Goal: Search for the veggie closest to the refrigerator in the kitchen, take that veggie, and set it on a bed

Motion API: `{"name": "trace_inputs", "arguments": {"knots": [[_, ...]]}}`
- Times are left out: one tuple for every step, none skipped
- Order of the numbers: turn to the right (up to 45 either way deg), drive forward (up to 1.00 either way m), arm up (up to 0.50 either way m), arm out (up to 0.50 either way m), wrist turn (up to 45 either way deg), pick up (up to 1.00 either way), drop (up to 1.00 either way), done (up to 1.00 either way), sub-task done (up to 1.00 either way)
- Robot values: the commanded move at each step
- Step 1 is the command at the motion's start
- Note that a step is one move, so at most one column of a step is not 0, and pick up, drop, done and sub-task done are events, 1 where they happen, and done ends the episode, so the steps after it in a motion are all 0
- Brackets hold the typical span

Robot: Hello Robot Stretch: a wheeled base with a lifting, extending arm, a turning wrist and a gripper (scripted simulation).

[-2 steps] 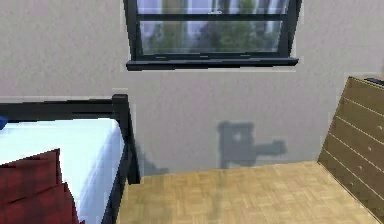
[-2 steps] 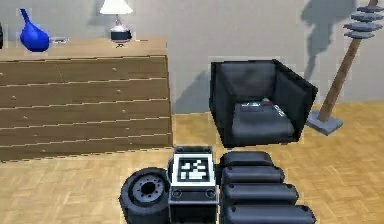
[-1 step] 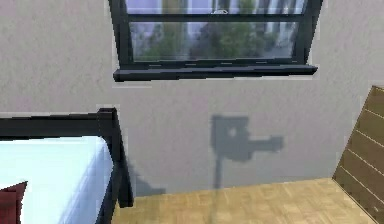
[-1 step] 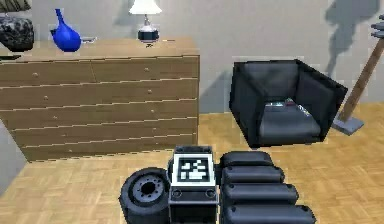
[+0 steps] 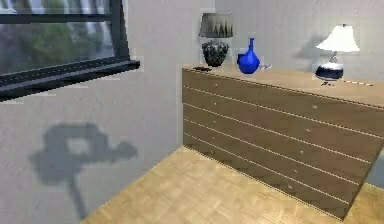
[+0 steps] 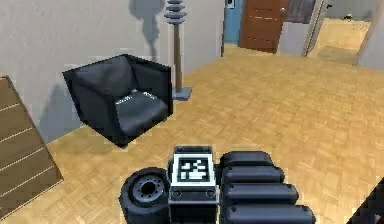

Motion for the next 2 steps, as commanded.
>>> {"name": "trace_inputs", "arguments": {"knots": [[45.0, 0.0, 0.0, 0.0, 0.0, 0.0, 0.0, 0.0, 0.0], [45.0, 0.0, 0.0, 0.0, 0.0, 0.0, 0.0, 0.0, 0.0]]}}
